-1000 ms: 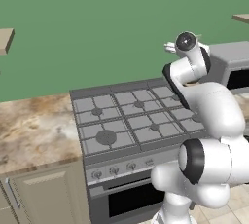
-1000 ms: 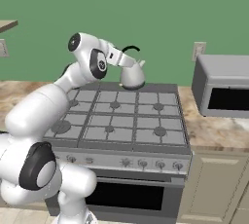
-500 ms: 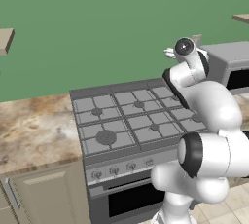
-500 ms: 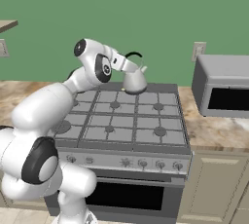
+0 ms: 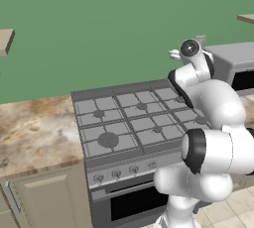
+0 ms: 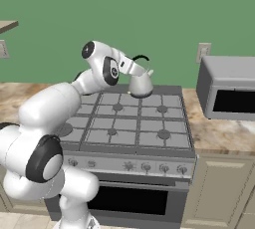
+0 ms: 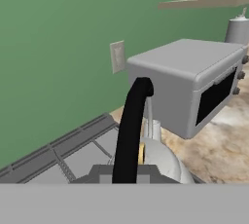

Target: Pick the kettle from the cabinet and place it on a stove burner. Then pick the pot from the counter and place it on another stove burner. Finally, turn both burners on.

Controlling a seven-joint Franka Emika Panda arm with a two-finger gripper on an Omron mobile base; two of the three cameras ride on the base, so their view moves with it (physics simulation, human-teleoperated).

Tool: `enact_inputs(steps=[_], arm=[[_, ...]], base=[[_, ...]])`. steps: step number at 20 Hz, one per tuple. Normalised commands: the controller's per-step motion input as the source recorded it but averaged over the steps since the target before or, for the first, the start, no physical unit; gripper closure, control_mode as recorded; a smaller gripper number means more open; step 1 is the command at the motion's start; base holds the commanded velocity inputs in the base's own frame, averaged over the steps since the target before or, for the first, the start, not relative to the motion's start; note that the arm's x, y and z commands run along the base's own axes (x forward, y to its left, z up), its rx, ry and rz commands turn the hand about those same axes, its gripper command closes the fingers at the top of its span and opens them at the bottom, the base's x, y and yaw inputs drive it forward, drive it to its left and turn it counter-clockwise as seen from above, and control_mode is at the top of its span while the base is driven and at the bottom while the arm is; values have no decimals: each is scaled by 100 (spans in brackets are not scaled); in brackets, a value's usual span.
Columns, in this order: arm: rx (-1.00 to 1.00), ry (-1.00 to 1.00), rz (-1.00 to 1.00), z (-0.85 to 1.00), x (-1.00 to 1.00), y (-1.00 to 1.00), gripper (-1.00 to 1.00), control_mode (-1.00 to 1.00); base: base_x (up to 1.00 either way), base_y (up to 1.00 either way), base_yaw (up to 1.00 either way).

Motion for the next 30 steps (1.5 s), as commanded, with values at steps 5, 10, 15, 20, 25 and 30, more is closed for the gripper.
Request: enact_inputs(steps=[5, 10, 15, 20, 25, 30], arm=[[0, 0, -1, -20, 9, -9, 100, -100], [0, 0, -1, -23, 9, -9, 100, -100], [0, 0, -1, -24, 9, -9, 100, -100], [0, 0, -2, -23, 11, -6, 100, -100], [0, 0, -2, -21, 13, -4, 100, -100], [0, 0, -2, -23, 12, -6, 100, -100]], base=[[0, 0, 0], [0, 0, 0], [0, 0, 0], [0, 0, 0], [0, 0, 0], [0, 0, 0]])
